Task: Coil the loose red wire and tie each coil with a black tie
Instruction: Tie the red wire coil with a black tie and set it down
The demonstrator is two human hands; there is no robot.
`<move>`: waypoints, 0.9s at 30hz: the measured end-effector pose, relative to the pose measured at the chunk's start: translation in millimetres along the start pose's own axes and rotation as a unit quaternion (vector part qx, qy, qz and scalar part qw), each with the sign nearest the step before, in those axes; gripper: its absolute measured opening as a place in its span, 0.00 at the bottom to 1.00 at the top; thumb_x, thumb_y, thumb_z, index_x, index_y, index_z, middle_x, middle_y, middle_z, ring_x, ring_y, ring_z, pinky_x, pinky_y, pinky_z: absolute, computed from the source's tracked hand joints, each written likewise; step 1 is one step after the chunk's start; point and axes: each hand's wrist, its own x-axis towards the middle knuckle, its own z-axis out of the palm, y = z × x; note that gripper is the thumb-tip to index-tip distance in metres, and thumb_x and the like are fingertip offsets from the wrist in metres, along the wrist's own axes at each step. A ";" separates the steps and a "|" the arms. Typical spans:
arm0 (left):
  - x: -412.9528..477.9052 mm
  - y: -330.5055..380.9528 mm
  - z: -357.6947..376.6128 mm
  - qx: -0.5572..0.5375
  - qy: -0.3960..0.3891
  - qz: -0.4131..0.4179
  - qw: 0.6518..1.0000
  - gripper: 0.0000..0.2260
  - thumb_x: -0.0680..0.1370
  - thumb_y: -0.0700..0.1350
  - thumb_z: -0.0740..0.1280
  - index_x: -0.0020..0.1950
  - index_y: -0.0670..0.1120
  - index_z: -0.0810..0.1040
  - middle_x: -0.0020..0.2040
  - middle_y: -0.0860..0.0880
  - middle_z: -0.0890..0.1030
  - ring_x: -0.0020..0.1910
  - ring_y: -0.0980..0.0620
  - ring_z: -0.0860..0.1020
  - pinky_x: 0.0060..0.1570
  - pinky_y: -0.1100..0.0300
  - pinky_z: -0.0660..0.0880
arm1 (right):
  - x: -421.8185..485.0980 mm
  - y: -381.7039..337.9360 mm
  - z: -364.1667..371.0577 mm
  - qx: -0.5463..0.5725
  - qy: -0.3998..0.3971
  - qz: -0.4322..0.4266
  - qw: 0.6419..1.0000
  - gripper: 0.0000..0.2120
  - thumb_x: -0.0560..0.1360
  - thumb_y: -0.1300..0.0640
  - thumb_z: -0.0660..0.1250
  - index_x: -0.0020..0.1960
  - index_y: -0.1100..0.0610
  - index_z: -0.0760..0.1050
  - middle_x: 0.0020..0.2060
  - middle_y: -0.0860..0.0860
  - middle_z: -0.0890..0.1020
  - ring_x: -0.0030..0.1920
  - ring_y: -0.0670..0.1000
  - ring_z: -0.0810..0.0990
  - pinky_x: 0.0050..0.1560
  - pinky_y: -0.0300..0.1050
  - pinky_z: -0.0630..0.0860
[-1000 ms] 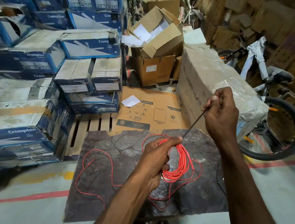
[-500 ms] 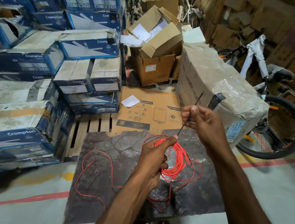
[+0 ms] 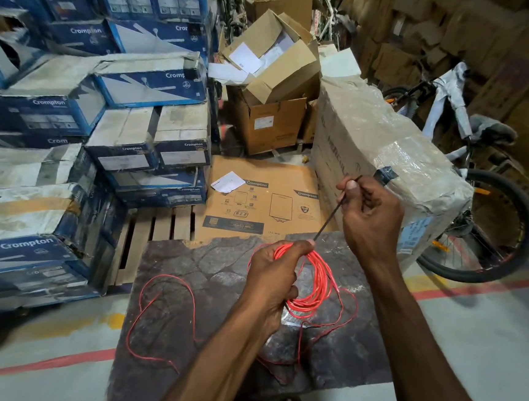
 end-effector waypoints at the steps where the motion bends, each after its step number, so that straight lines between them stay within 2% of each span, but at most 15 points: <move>1: 2.1 1.1 -1.2 -0.004 0.000 -0.003 1.000 0.08 0.75 0.43 0.74 0.41 0.47 0.76 0.29 0.52 0.57 0.24 0.55 0.54 0.20 0.66 0.55 | 0.0 4.3 -1.0 0.005 -0.004 0.007 1.000 0.10 0.83 0.61 0.64 0.49 0.56 0.83 0.38 0.48 0.85 0.38 0.42 0.83 0.41 0.40 0.80; 6: 9.3 3.1 -4.1 -0.054 -0.001 -0.015 0.998 0.12 0.77 0.42 0.74 0.35 0.49 0.76 0.28 0.53 0.58 0.22 0.57 0.55 0.18 0.66 0.55 | -7.0 16.2 -19.9 0.077 -0.099 0.106 0.986 0.09 0.84 0.59 0.64 0.57 0.60 0.82 0.41 0.51 0.85 0.37 0.42 0.81 0.40 0.35 0.79; 9: 14.4 7.8 -0.7 -0.070 -0.008 0.002 0.998 0.10 0.78 0.44 0.73 0.38 0.49 0.76 0.29 0.53 0.61 0.23 0.58 0.55 0.18 0.67 0.55 | -24.3 13.1 -32.7 0.145 -0.132 0.188 0.962 0.15 0.79 0.51 0.67 0.62 0.58 0.79 0.43 0.54 0.85 0.39 0.46 0.83 0.40 0.38 0.81; 11: 16.1 10.5 4.1 -0.068 -0.014 0.016 0.997 0.08 0.78 0.46 0.72 0.41 0.49 0.77 0.30 0.53 0.64 0.23 0.58 0.56 0.19 0.67 0.56 | -40.1 5.7 -39.4 0.161 -0.153 0.212 0.951 0.18 0.77 0.48 0.66 0.63 0.56 0.80 0.44 0.54 0.86 0.42 0.48 0.85 0.42 0.40 0.82; 14: 16.7 8.9 11.5 -0.058 -0.019 0.036 0.998 0.07 0.79 0.49 0.72 0.44 0.48 0.78 0.31 0.52 0.68 0.24 0.58 0.58 0.21 0.67 0.58 | -62.2 -7.8 -43.6 0.169 -0.183 0.200 0.947 0.16 0.76 0.48 0.68 0.61 0.52 0.83 0.50 0.49 0.88 0.49 0.48 0.87 0.43 0.42 0.84; 17: 18.6 6.1 17.2 -0.060 -0.031 0.050 0.996 0.08 0.79 0.51 0.70 0.46 0.48 0.78 0.34 0.50 0.67 0.25 0.58 0.58 0.22 0.67 0.61 | -69.3 -7.9 -42.8 0.162 -0.161 0.180 0.957 0.13 0.75 0.51 0.72 0.59 0.51 0.85 0.50 0.44 0.88 0.50 0.48 0.88 0.45 0.44 0.85; 19: 18.9 6.2 20.1 -0.096 -0.052 0.034 0.994 0.08 0.82 0.50 0.66 0.47 0.46 0.76 0.32 0.51 0.61 0.25 0.58 0.58 0.22 0.67 0.61 | -67.6 -2.3 -43.0 0.147 -0.147 0.178 0.962 0.13 0.75 0.52 0.74 0.59 0.51 0.86 0.51 0.42 0.88 0.51 0.46 0.87 0.50 0.44 0.84; 21: 18.9 6.5 22.3 -0.168 -0.080 -0.001 0.982 0.11 0.85 0.47 0.60 0.44 0.45 0.72 0.29 0.52 0.61 0.24 0.58 0.59 0.24 0.66 0.63 | -64.4 5.2 -45.0 0.140 -0.134 0.180 0.964 0.12 0.74 0.54 0.75 0.58 0.49 0.86 0.51 0.41 0.88 0.52 0.45 0.87 0.53 0.45 0.83; 24: 21.7 5.1 22.3 -0.239 -0.116 -0.057 0.962 0.14 0.86 0.45 0.55 0.43 0.43 0.71 0.29 0.50 0.66 0.25 0.56 0.65 0.31 0.60 0.70 | -60.8 17.2 -46.5 0.143 -0.114 0.173 0.968 0.12 0.74 0.58 0.76 0.57 0.51 0.86 0.50 0.44 0.89 0.51 0.46 0.88 0.54 0.45 0.83; 27: 25.3 3.0 19.8 -0.242 -0.125 -0.079 0.959 0.12 0.85 0.43 0.56 0.46 0.40 0.74 0.32 0.48 0.72 0.29 0.53 0.72 0.36 0.56 0.76 | -61.9 25.8 -43.7 0.161 -0.106 0.161 0.968 0.12 0.74 0.62 0.76 0.58 0.54 0.86 0.50 0.45 0.89 0.52 0.46 0.88 0.55 0.42 0.83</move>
